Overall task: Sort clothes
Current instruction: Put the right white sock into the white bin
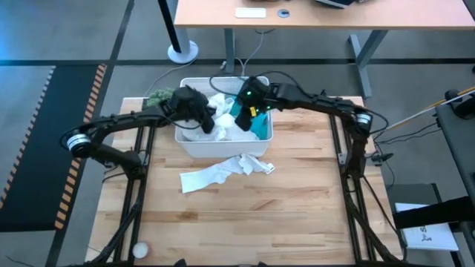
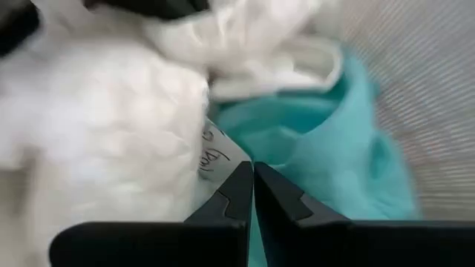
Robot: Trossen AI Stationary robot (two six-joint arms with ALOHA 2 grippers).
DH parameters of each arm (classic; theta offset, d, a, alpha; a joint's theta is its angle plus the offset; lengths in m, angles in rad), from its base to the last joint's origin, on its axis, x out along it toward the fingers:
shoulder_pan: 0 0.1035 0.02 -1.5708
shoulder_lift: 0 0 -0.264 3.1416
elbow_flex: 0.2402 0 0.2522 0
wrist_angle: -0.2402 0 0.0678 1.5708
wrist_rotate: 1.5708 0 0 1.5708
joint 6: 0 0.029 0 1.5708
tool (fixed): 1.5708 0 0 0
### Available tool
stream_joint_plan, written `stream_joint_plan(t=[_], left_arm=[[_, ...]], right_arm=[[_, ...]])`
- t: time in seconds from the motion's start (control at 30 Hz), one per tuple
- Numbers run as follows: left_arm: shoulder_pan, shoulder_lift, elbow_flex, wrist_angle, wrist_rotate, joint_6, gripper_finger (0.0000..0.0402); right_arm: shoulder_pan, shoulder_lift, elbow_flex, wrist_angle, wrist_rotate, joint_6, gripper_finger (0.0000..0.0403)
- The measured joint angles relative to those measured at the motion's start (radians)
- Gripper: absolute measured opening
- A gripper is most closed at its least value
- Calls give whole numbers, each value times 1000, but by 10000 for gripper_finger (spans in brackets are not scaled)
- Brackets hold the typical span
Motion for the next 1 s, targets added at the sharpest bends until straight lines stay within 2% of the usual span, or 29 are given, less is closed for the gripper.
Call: stream_joint_plan(t=[0.13,0.3,0.43,0.57,0.67,0.77,1.0], left_arm=[[-1,-82,0,-1,26,-15,0],[-2,-213,2,-8,27,-20,0],[-16,-336,0,-22,27,11,0],[-52,-465,-24,-26,27,47,0],[-91,-558,-57,-18,26,63,0],[-142,-646,-114,18,27,70,0],[-261,-791,-263,153,27,68,0]], right_arm=[[3,-89,0,4,3,-11,0],[16,-198,5,5,68,-44,0],[48,-297,1,-14,141,-87,0],[118,-390,-46,-17,266,-135,0],[181,-466,-144,-11,349,-125,0],[245,-558,-312,50,387,-96,0],[400,-755,-720,402,386,-58,0]])
